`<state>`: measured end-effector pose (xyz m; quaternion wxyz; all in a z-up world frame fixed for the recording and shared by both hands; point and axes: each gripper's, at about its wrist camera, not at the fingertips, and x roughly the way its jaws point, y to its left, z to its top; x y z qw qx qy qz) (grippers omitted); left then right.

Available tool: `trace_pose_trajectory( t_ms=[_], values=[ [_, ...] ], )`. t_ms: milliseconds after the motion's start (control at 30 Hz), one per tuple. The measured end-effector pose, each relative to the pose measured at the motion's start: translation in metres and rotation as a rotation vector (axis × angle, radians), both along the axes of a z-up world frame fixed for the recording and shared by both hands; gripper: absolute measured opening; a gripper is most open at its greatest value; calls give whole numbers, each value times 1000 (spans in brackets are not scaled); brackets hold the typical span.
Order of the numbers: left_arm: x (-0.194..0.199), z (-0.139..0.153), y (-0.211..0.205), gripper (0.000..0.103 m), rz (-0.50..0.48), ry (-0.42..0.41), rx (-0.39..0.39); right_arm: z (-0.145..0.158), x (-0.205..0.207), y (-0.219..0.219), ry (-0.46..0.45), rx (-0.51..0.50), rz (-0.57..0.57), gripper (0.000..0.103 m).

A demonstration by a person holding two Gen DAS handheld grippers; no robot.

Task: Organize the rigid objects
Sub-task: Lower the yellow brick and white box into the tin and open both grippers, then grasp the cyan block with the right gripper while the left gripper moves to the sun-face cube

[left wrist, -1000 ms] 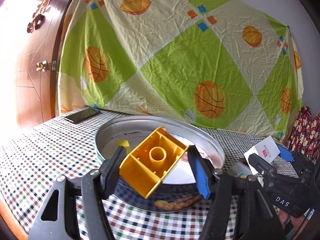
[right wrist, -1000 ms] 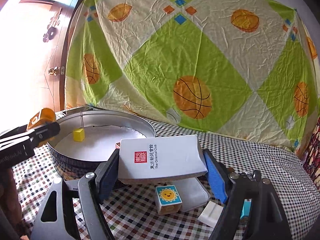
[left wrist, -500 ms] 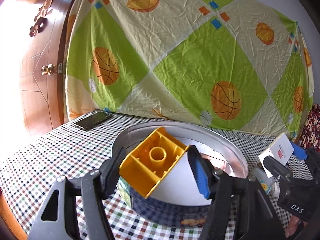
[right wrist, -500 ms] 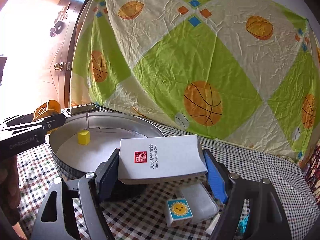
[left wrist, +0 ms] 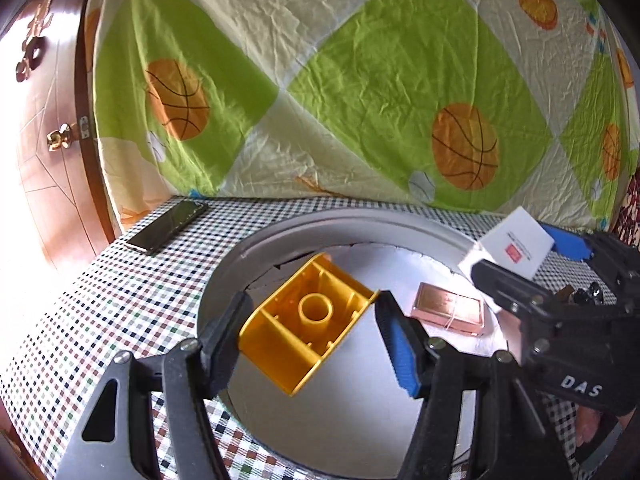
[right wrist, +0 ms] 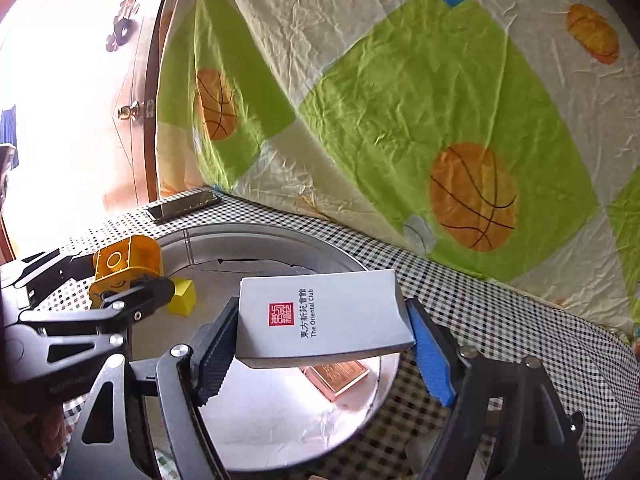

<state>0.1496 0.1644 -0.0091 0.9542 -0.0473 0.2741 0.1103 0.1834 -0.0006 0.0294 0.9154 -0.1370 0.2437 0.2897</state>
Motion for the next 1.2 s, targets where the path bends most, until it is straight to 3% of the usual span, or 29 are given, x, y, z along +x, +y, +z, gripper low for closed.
trace_pose_trajectory(
  t_ms=[200,433,667,867,933,1200],
  values=[
    [13,-7,4,64,-5,52,3,-9,22,11,57,-17,7,80],
    [30,-15,-3,64,-13,124,60,-23,38,12,119,-33,-8,80],
    [32,-14,-5,65,-8,144,90,-33,44,13,185,-43,-2,82],
    [19,-7,-10,83,36,103,151,-29,38,4,178,-18,-36,88],
    [13,-4,-10,94,51,86,158,-27,35,-3,183,5,-43,89],
    [-20,5,-40,98,13,0,121,2,-10,-59,96,69,-82,89]
  ],
)
